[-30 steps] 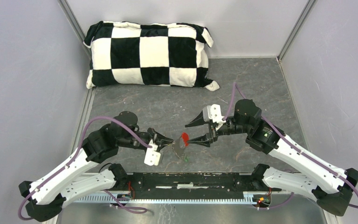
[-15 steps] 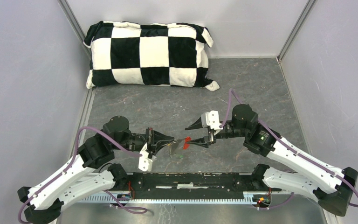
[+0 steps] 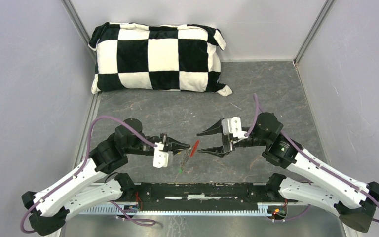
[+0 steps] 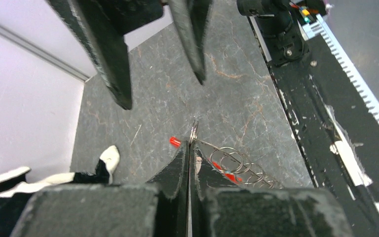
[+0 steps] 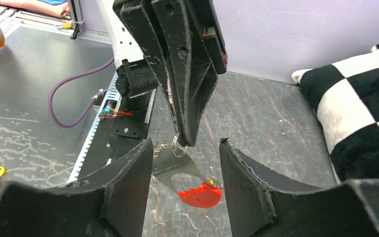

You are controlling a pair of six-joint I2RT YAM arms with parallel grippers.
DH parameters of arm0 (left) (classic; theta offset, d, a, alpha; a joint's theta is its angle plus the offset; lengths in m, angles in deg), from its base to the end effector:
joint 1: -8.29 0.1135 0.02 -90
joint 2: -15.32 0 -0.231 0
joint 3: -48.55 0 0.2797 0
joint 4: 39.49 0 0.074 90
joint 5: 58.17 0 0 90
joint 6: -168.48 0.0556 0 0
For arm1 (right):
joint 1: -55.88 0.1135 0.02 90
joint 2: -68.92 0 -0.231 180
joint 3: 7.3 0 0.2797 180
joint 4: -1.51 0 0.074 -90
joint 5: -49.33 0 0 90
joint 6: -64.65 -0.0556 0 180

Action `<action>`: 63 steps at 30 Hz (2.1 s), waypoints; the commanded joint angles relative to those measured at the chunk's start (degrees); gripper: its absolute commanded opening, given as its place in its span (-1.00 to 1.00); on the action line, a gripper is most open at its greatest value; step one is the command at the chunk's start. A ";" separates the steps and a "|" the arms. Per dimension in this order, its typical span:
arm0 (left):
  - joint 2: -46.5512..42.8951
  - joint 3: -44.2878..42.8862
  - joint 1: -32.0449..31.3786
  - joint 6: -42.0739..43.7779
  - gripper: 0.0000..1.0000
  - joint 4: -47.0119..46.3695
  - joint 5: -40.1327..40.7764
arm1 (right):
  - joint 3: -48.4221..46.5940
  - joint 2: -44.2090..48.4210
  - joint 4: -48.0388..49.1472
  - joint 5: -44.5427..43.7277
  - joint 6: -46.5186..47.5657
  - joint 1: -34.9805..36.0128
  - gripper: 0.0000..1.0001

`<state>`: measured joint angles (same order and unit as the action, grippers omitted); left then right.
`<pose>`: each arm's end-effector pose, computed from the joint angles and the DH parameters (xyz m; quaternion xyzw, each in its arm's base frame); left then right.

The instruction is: Put the keys on the keyring

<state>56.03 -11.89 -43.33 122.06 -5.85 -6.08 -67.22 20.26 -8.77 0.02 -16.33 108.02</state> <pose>0.1114 -0.1957 0.3303 0.6850 0.3544 -0.2960 0.5635 0.1296 0.2258 0.3435 -0.5478 0.4397 0.4724 0.5323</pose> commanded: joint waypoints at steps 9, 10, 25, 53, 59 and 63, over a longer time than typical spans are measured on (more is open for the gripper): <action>0.69 -1.09 -0.14 -15.09 -0.96 -8.80 5.03 | -1.34 -3.37 0.43 0.53 -1.59 1.01 0.01; 0.61 -1.08 -0.15 -14.73 -0.96 -8.46 4.87 | -1.42 -3.39 0.57 -0.14 -1.63 0.90 -0.01; 1.47 -2.09 -0.15 -11.13 -0.96 -2.38 2.80 | -4.62 -5.29 -1.40 -3.20 -1.20 0.96 -0.59; 1.96 -3.41 -0.15 -12.06 -0.96 -2.17 3.11 | -7.60 -8.97 -7.55 -4.16 0.30 1.46 -0.78; 2.07 -3.04 -0.15 -11.96 -0.89 -1.74 3.04 | -6.60 -7.45 -6.30 -6.10 -0.19 1.45 -0.99; 2.20 -3.49 -0.15 -12.24 -0.36 -0.74 3.91 | -4.04 -5.85 -3.11 -6.73 -1.91 1.47 -0.99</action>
<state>58.34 -12.81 -43.33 110.43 -6.17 -1.36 -72.07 12.00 -17.58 -4.01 -16.57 109.51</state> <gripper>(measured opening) 0.262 0.013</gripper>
